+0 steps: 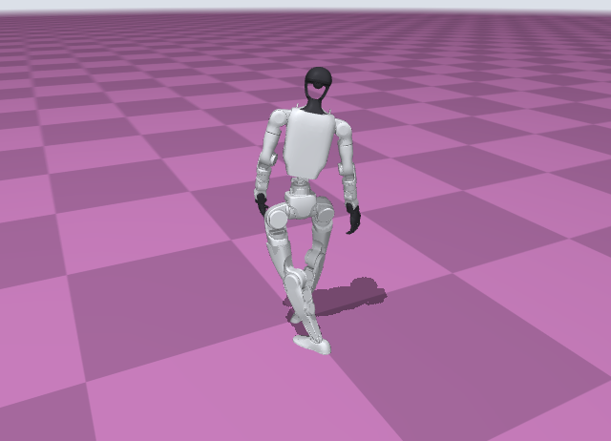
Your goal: Run
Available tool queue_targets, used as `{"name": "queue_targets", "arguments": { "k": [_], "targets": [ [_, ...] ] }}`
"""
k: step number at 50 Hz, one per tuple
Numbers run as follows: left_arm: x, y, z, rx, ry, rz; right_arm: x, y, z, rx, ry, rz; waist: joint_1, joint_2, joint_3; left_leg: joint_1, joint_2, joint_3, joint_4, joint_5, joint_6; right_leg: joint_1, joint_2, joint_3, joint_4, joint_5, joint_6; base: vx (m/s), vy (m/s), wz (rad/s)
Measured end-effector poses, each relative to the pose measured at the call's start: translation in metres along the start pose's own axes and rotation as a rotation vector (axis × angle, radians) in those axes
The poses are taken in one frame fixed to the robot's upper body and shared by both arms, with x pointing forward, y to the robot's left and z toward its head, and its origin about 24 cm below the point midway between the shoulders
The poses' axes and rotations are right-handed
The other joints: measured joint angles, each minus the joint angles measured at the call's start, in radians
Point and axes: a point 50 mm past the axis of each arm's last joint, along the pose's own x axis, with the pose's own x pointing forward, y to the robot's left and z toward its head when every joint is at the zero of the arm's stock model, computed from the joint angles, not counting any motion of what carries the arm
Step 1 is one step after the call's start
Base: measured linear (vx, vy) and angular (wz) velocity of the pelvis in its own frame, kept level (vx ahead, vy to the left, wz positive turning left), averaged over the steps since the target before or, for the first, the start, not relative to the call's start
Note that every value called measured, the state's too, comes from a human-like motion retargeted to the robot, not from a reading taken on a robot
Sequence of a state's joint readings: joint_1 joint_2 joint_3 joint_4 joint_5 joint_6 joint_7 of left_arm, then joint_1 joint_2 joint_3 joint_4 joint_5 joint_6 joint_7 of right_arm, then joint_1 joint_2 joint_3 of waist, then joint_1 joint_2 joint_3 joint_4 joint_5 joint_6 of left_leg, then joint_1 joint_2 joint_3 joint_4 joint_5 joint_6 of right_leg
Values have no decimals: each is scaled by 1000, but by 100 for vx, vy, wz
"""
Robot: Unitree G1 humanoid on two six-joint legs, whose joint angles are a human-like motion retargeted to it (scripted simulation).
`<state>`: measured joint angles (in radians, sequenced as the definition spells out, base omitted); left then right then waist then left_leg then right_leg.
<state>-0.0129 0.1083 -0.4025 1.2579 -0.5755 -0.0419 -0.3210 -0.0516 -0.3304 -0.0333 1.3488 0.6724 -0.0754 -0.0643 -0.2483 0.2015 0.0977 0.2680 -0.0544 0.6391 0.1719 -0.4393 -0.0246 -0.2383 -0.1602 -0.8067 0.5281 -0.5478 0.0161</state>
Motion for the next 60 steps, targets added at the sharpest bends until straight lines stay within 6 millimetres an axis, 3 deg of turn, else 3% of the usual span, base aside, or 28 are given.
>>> {"name": "queue_targets", "arguments": {
  "k": [3,7,13,17,20,23,25,29,32,35,40,45,48,50,53,58,60],
  "targets": [
    [6,-10,22,34,-49,-49,-2,9,-20,172,97,69,75,-75,16,-42,-22,-24,61,-67,34,-36,-105,-33,130,-47,-20,-28,5,114],
    [5,-3,36,104,-36,-24,-3,22,-23,301,143,149,176,-190,27,-132,-67,-82,178,-179,106,-106,-283,-31,345,-152,-76,-39,6,116],
    [-9,32,11,-28,29,142,1,32,13,463,35,150,217,-288,17,-240,-110,-172,245,-196,153,-124,-467,170,682,-207,-107,-40,11,122],
    [-20,52,3,-213,-39,235,2,38,44,584,-78,169,222,-357,-39,-277,-220,-205,87,-126,167,-53,-511,337,867,-112,-42,-37,17,102],
    [-28,64,2,-335,-108,272,1,46,59,652,-137,200,238,-409,-103,-287,-313,-202,-118,-6,163,30,-442,396,824,-37,53,-41,12,68],
    [-30,69,8,-403,-168,260,-2,58,69,673,-175,256,261,-410,-134,-313,-328,-185,-222,54,147,112,-258,417,587,-51,122,-44,10,43],
    [-29,68,17,-403,-203,242,-4,70,75,645,-194,316,276,-396,-129,-354,-309,-181,-229,49,138,140,-145,428,406,-104,122,-48,12,20],
    [-25,61,26,-323,-215,214,-9,91,70,470,-174,414,304,-389,-84,-430,-276,-178,-232,50,120,101,-100,411,246,-192,75,-52,13,-17],
    [-22,57,28,-258,-191,213,-11,104,52,312,-109,469,315,-386,-67,-467,-227,-182,-222,51,122,42,-91,395,168,-167,63,-46,15,-23],
    [-22,57,24,-209,-155,229,-11,105,26,188,-24,483,313,-405,-61,-461,-191,-159,-182,56,131,-21,-124,392,145,-129,80,-34,17,10],
    [-25,66,26,-139,-120,316,-9,85,-12,100,110,387,273,-434,-75,-416,-161,-76,-112,27,137,-92,-189,366,201,-142,88,-15,20,43],
    [-25,67,36,-27,-122,387,-8,54,-33,115,182,227,222,-448,-69,-328,-236,-121,-175,-1,143,-147,-331,398,512,-223,36,-1,16,52],
    [-22,63,44,35,-139,391,-8,51,-39,131,197,208,193,-453,-57,-261,-282,-156,-228,18,140,-179,-401,444,660,-281,-6,3,8,52],
    [-20,60,50,77,-152,387,-9,57,-38,127,191,225,170,-445,-50,-235,-287,-178,-235,22,133,-195,-397,475,664,-299,-12,3,3,58],
    [-19,56,52,128,-145,371,-10,70,-36,109,181,259,138,-396,-63,-227,-240,-193,-226,28,110,-191,-305,490,519,-287,0,5,-3,48],
    [-17,52,39,177,-91,328,-13,86,-36,84,187,299,107,-347,-85,-203,-179,-223,-216,34,84,-135,-156,565,276,-203,48,6,-7,38],
    [-15,49,31,174,-65,310,-14,88,-38,70,193,309,110,-349,-95,-190,-176,-228,-219,44,79,-120,-145,588,255,-186,57,4,-9,10]
  ]
}}
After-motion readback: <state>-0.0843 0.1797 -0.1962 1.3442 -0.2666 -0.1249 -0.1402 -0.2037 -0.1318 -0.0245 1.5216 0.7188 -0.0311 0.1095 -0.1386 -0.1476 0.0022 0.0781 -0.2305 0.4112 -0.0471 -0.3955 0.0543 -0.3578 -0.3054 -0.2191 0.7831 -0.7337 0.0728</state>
